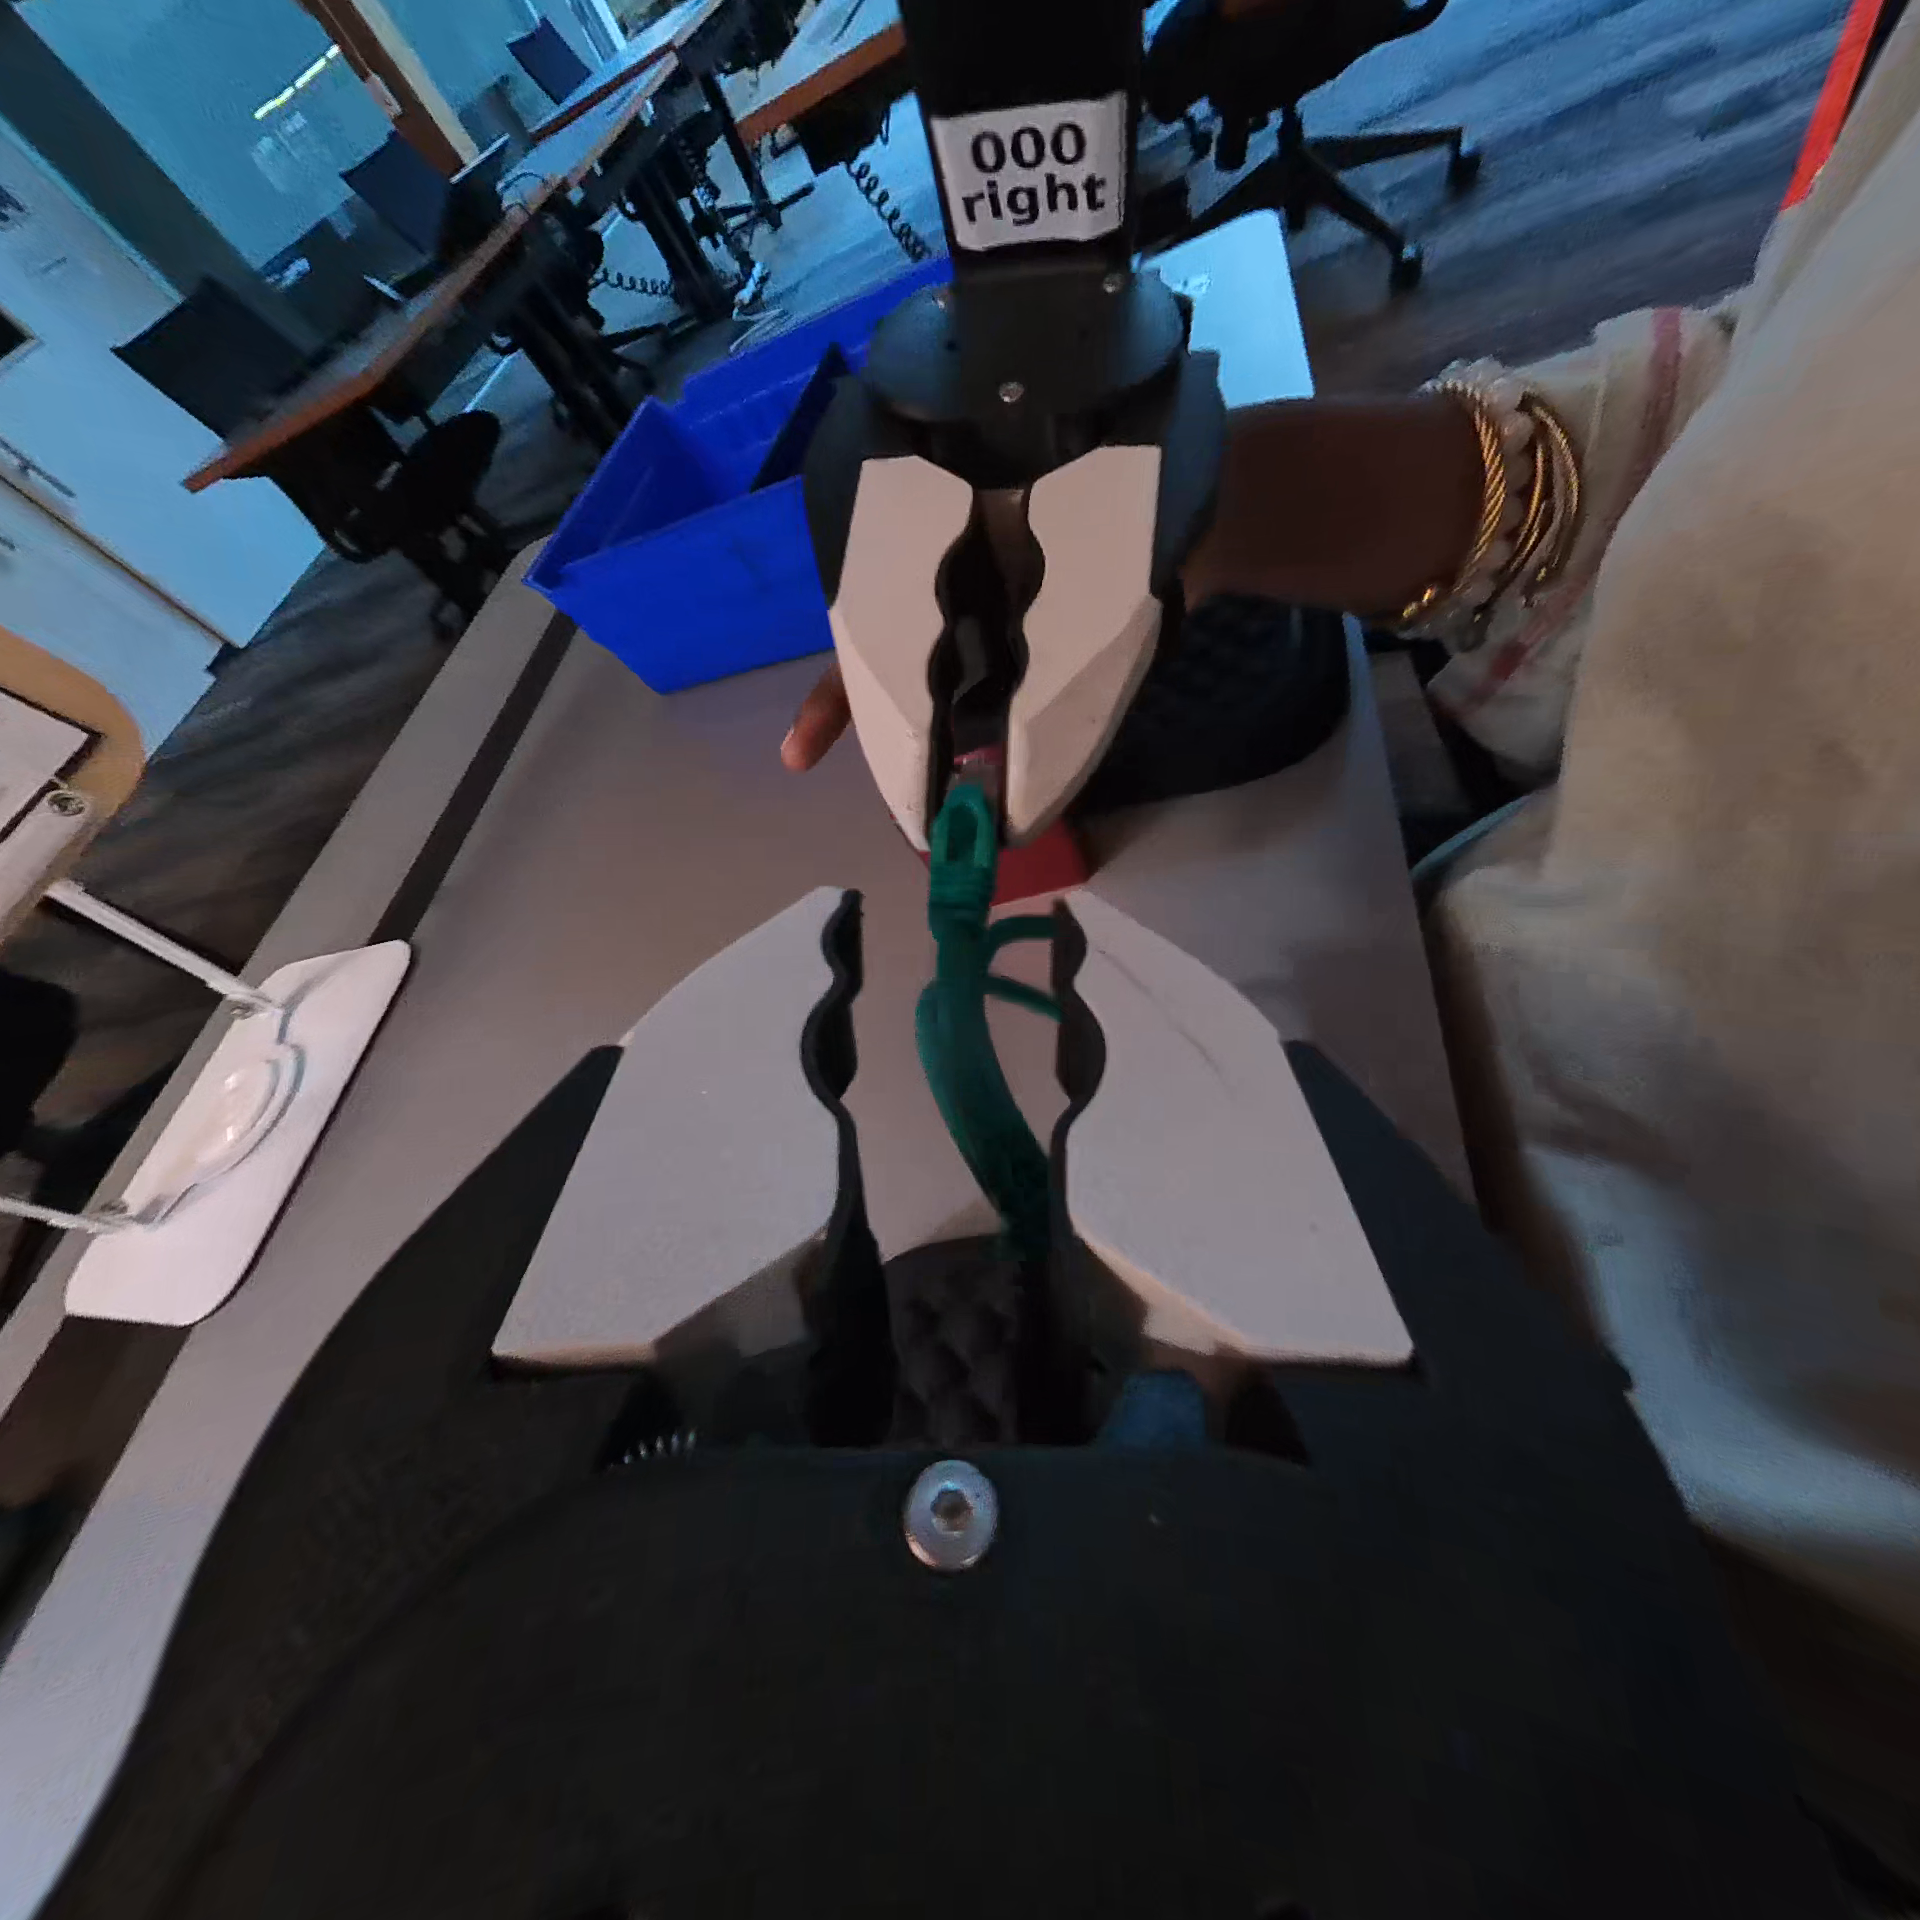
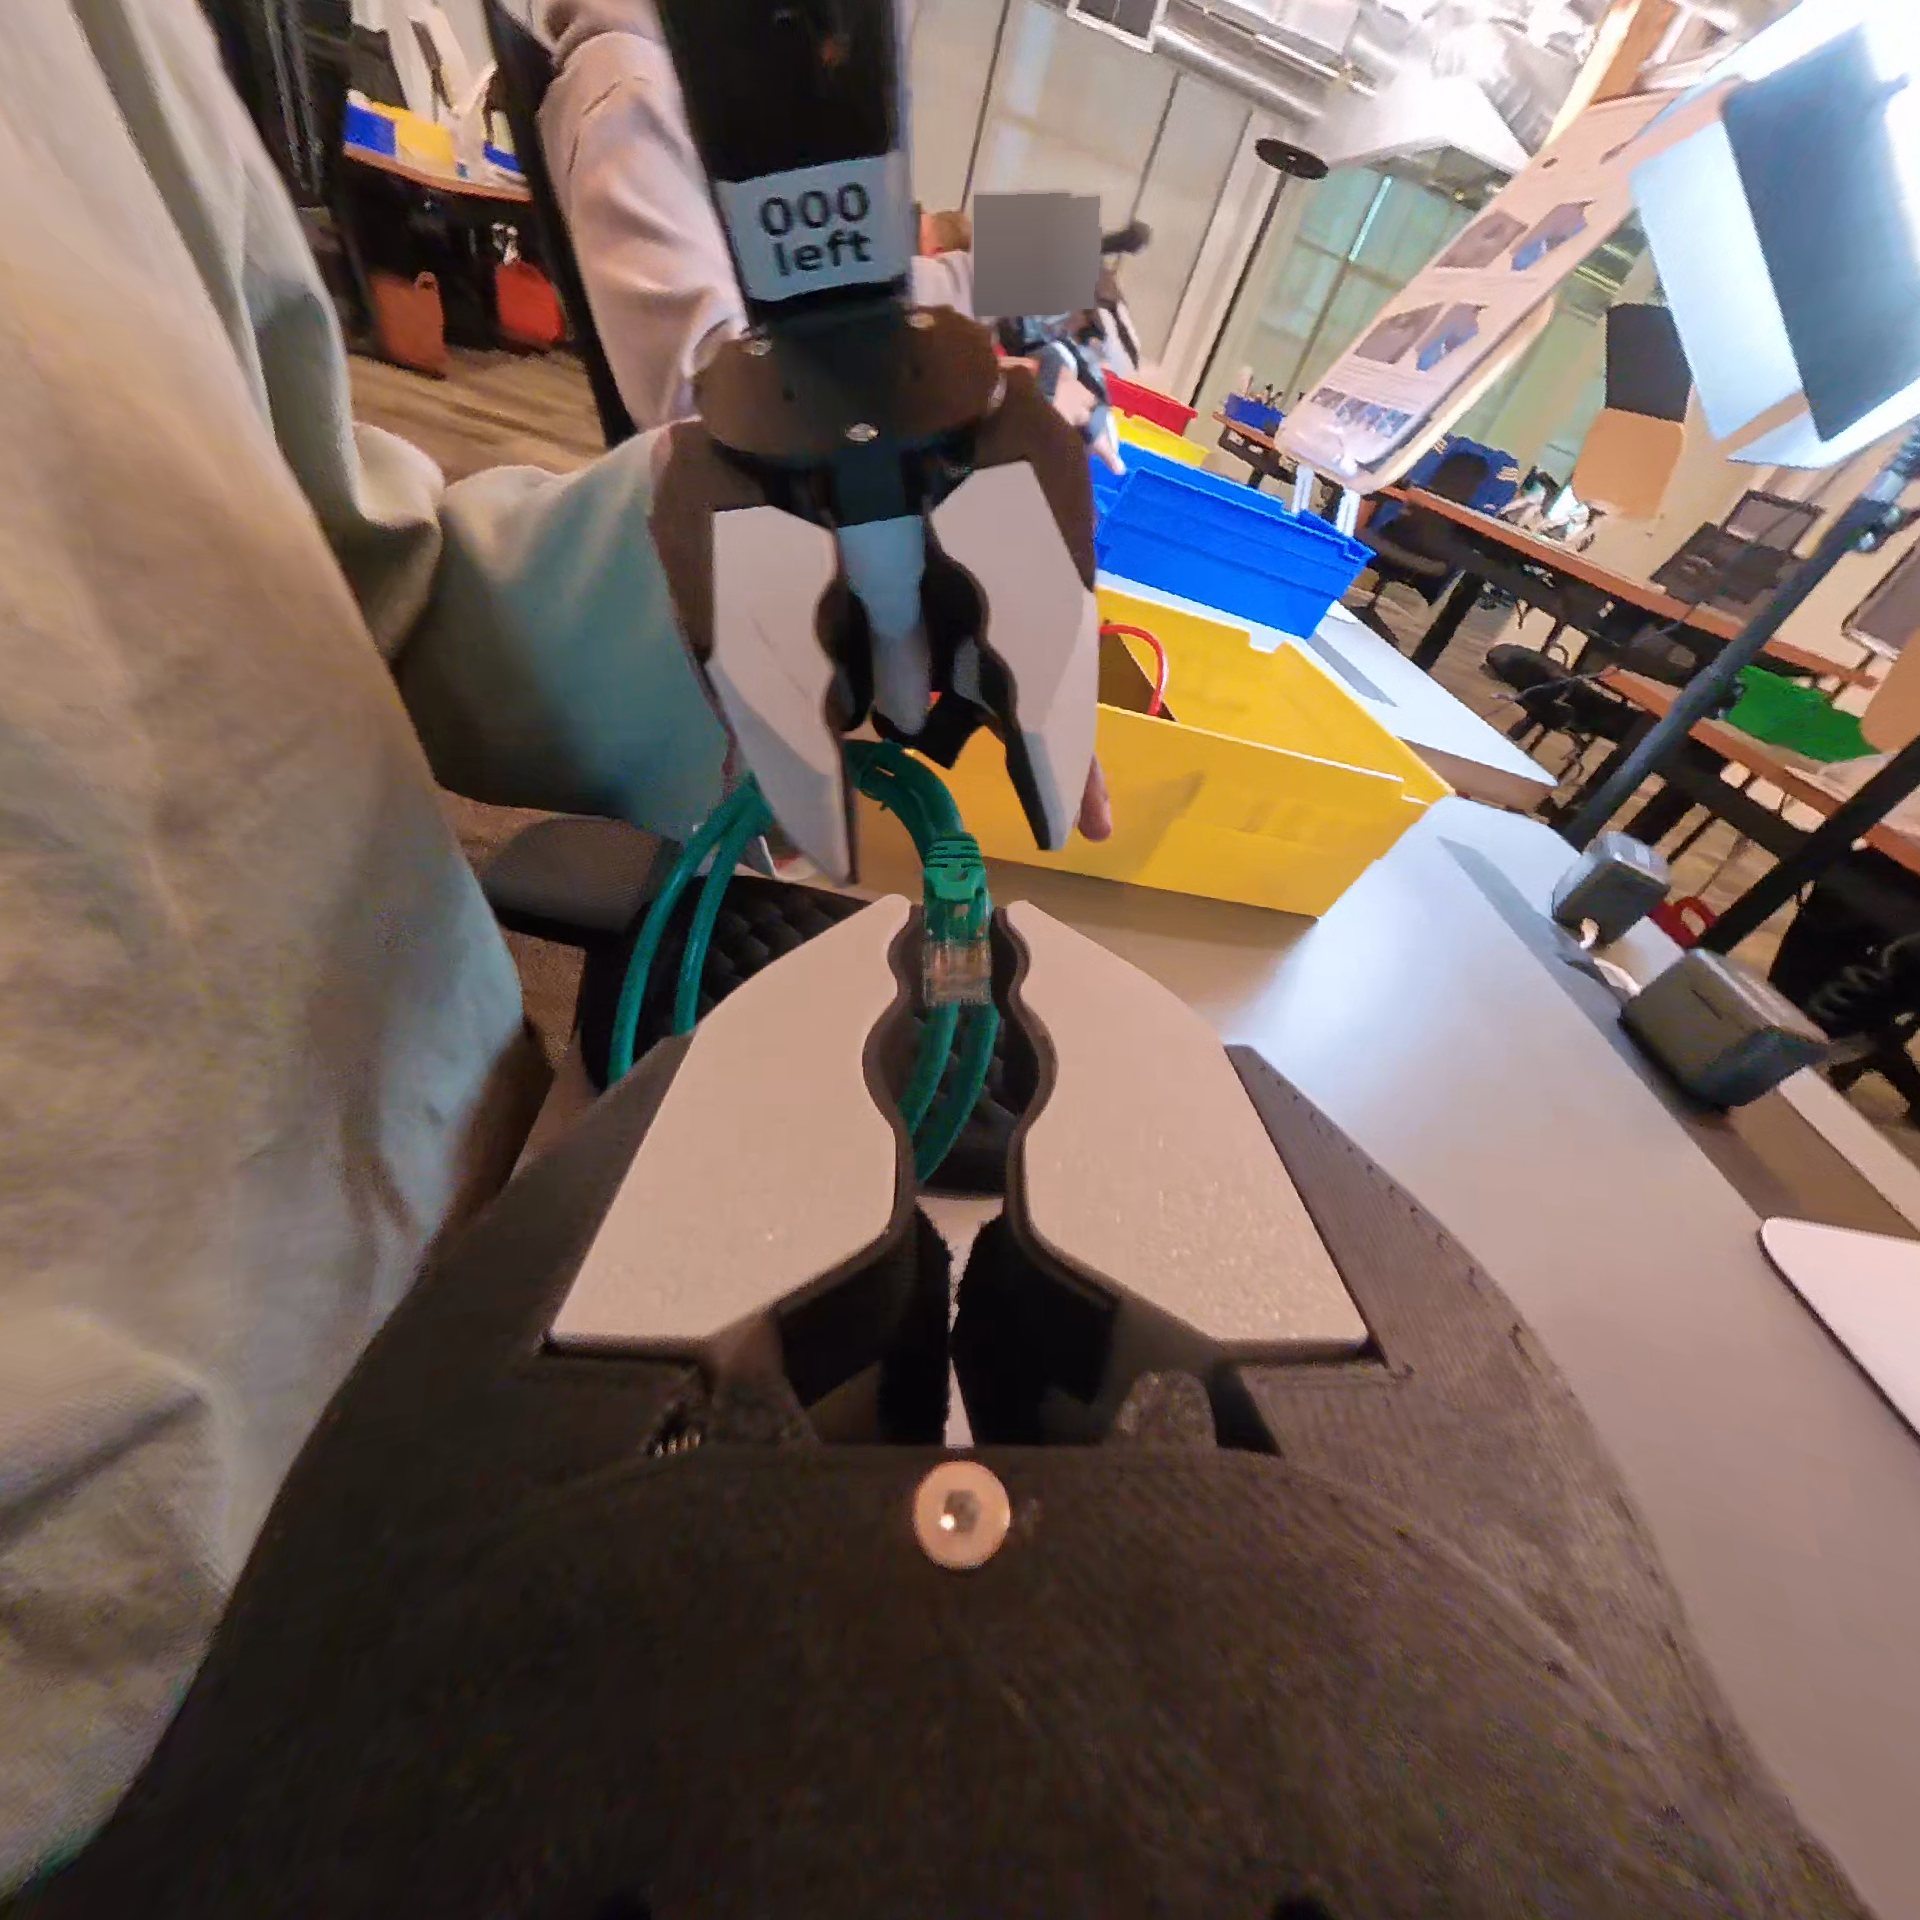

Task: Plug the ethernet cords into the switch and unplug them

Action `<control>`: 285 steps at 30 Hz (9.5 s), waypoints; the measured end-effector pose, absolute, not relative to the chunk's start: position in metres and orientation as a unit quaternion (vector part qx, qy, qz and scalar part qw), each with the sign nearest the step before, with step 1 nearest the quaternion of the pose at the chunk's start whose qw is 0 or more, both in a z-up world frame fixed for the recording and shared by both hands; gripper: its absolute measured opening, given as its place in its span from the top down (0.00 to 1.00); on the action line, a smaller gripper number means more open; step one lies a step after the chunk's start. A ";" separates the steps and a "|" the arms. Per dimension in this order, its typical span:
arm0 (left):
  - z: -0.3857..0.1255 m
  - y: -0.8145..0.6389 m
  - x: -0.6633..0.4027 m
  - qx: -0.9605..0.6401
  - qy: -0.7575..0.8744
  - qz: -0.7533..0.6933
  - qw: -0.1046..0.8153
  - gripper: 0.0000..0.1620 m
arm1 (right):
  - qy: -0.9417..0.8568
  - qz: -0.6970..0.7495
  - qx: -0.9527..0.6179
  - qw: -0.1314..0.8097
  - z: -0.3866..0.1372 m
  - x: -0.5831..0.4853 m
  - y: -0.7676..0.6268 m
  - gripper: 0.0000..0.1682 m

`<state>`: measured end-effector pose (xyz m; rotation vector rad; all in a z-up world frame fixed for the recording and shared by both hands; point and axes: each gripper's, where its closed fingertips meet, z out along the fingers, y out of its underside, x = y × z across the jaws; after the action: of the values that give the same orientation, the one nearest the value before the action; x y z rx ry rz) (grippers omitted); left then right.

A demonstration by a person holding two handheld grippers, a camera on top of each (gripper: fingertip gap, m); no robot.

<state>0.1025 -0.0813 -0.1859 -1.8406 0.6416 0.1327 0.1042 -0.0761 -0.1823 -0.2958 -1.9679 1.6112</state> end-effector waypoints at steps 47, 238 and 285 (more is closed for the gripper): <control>-0.168 -0.096 0.110 -0.747 0.271 0.024 0.607 0.95 | -0.865 0.421 -0.231 0.144 -0.295 0.109 0.037 0.46; -0.111 -0.113 0.021 -0.526 0.071 0.109 0.840 0.66 | -0.683 0.059 -0.092 0.722 -0.132 0.082 0.053 0.84; -0.117 -0.253 -0.075 -0.743 -0.164 0.281 0.584 0.69 | -0.898 0.155 -0.315 0.266 -0.316 0.095 0.033 0.63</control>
<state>-0.0753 -0.2531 -0.1167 -1.7342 -0.3833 0.6560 0.0954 0.0335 -0.3164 -0.8504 -2.4236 0.4187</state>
